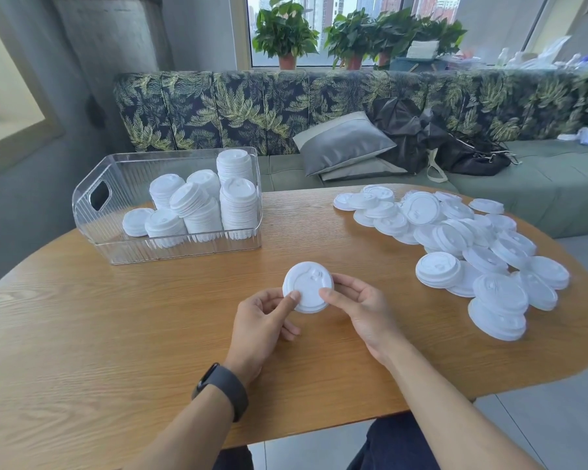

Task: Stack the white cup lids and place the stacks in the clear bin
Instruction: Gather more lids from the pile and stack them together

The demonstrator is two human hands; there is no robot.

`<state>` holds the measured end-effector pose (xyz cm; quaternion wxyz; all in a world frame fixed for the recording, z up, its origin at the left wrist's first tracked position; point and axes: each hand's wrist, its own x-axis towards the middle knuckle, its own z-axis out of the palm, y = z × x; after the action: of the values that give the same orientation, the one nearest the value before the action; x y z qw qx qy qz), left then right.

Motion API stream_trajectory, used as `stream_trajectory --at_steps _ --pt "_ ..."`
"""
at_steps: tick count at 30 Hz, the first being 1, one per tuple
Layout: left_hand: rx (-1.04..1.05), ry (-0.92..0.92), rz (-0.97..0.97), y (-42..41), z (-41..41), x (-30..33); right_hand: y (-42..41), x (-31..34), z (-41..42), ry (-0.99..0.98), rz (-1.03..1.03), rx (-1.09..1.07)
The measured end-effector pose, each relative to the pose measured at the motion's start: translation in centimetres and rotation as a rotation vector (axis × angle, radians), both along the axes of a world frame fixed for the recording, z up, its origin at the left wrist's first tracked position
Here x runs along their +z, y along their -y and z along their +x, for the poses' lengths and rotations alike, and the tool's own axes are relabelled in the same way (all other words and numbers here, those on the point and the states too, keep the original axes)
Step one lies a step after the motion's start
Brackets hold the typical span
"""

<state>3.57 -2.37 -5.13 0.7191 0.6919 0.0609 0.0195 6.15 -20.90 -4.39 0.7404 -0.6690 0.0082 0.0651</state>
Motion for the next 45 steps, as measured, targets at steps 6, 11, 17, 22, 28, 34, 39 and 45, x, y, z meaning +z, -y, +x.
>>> stream_trajectory --at_steps 6,11,17,22,28,34,39,45 --pt "0.048 -0.016 -0.021 0.0 0.1 -0.5 0.1 0.1 -0.1 0.01 0.004 0.034" --pt "0.053 -0.008 -0.016 0.0 0.1 -0.5 -0.1 0.0 -0.1 0.005 -0.014 -0.024" --pt "0.077 0.055 0.046 0.3 0.0 -0.9 -0.4 0.2 -0.1 0.003 -0.001 -0.06" --pt "0.188 0.135 0.13 -0.1 -0.1 -1.6 -1.8 0.4 0.0 -0.018 0.007 -0.04" --pt "0.318 0.181 0.12 -2.0 -0.5 -1.1 -5.4 0.2 0.3 -0.067 0.055 0.004" --pt "0.371 0.182 0.195 -7.3 -1.3 -0.8 -10.2 0.3 0.5 -0.08 0.061 0.119" --pt "0.382 0.2 0.326 -12.3 -2.2 -0.7 -14.8 0.4 0.8 -0.084 0.061 0.176" --pt "0.235 0.179 0.665 -17.7 -3.4 -1.1 -19.4 0.1 1.6 -0.091 0.021 0.229"
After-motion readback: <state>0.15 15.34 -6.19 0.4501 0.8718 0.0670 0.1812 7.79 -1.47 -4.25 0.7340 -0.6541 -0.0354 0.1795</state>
